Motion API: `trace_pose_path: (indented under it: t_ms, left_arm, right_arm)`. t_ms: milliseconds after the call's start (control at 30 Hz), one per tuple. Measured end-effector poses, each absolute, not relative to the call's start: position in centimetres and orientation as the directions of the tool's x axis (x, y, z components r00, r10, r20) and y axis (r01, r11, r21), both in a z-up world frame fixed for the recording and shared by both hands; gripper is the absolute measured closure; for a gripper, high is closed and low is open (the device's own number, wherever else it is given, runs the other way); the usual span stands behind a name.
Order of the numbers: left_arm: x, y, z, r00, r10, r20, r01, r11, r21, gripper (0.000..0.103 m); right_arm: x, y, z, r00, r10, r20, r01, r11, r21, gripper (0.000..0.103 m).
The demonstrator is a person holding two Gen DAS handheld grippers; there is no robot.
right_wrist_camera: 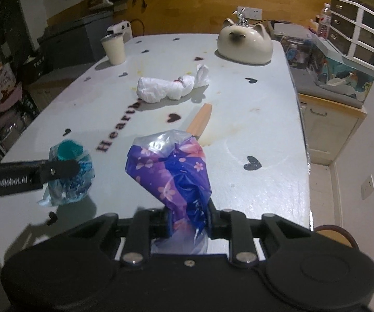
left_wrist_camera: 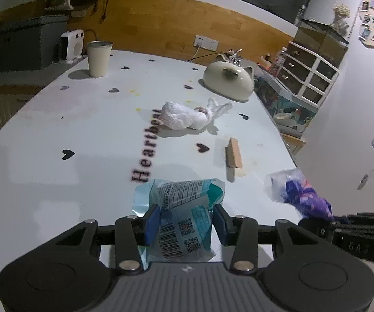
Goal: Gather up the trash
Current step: 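Grasp the purple floral plastic bag with the right gripper, then carry the wrapper and purple bag with both grippers over the tan bin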
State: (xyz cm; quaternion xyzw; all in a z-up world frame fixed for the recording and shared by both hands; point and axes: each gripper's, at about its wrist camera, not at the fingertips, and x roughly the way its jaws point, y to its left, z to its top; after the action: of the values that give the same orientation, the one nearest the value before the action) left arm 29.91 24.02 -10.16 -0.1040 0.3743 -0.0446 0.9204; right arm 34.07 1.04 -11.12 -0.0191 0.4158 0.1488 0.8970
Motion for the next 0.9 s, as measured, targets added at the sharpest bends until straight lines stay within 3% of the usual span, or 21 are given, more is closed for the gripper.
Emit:
trace_pose_path:
  t_ms: [900]
  left_arm:
    - [20.0, 17.3, -6.0, 0.733, -0.146, -0.664, 0.056, 0.986, -0.155, 0.058]
  right_arm:
    - [23.9, -4.7, -6.7, 0.683, 0.224, -0.695, -0.197, 0.973, 0.12, 0.08]
